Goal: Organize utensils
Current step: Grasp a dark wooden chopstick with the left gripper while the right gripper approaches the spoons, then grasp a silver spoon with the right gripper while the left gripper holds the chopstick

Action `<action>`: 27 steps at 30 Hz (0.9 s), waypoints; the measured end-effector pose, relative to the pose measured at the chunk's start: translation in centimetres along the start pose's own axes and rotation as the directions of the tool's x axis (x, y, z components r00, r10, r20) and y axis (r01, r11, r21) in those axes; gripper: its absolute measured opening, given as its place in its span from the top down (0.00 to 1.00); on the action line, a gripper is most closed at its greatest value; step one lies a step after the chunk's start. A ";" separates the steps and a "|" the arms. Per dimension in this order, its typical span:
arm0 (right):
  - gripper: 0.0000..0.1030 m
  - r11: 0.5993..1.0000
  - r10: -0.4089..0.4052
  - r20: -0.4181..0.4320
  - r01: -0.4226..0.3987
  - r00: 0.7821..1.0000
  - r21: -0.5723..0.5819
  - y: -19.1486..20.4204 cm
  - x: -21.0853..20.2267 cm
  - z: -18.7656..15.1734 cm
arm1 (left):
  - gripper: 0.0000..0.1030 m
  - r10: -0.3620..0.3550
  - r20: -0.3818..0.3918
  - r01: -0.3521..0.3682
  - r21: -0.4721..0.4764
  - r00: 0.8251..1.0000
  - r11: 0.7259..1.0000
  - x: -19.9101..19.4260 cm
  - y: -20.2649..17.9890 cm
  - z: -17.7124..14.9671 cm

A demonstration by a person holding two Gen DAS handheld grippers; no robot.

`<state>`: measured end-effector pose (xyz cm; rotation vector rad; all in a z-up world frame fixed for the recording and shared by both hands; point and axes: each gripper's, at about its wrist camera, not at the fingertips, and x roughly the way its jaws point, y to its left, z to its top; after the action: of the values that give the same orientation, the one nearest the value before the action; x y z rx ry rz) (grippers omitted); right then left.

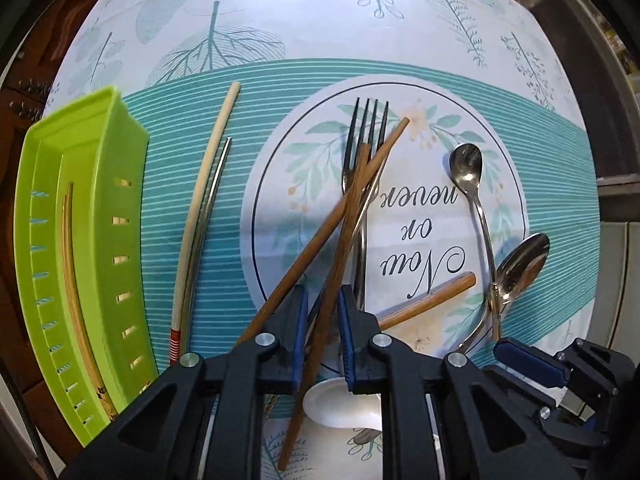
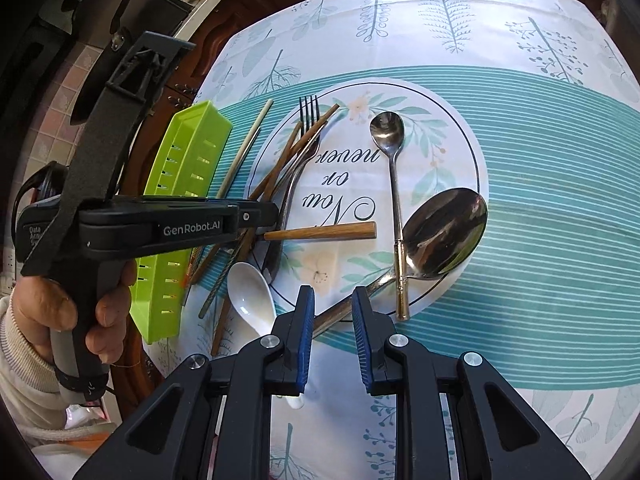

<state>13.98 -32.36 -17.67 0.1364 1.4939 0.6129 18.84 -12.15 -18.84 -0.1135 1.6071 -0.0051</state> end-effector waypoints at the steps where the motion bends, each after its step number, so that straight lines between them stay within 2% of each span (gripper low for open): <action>1: 0.81 1.000 0.001 0.000 -0.001 1.000 0.002 -0.1 0.1 0.1 | 0.91 0.008 -0.001 -0.008 0.003 1.000 1.000 0.1 -0.2 0.1; 9: 0.81 1.000 0.011 0.006 -0.011 1.000 -0.012 0.1 0.3 0.5 | 0.96 -0.035 0.005 0.035 0.000 0.999 0.999 -0.9 -0.9 -0.3; 13: 0.81 1.000 0.008 0.004 -0.008 1.000 -0.030 0.5 0.6 0.6 | 0.96 -0.085 0.023 0.086 -0.029 0.996 0.996 -1.3 0.1 -0.5; 19: 0.81 0.998 0.001 0.006 -0.001 1.000 -0.061 1.4 0.9 0.9 | 0.96 -0.119 0.044 0.121 -0.038 0.992 0.992 -2.0 2.0 -1.5; 23: 0.81 0.995 -0.008 0.008 0.009 1.000 -0.100 2.0 0.9 1.3 | 0.96 -0.137 0.058 0.140 -0.053 0.989 0.989 -3.0 3.4 -2.1; 27: 0.81 0.977 -0.043 0.009 0.044 0.999 -0.211 3.1 1.4 1.9 | 0.96 -0.137 0.067 0.141 -0.066 0.988 0.988 -3.8 4.2 -2.9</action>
<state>14.79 -28.55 -17.29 -0.0589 1.4145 0.7311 15.75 -7.88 -15.29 -0.2782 1.5348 -0.0519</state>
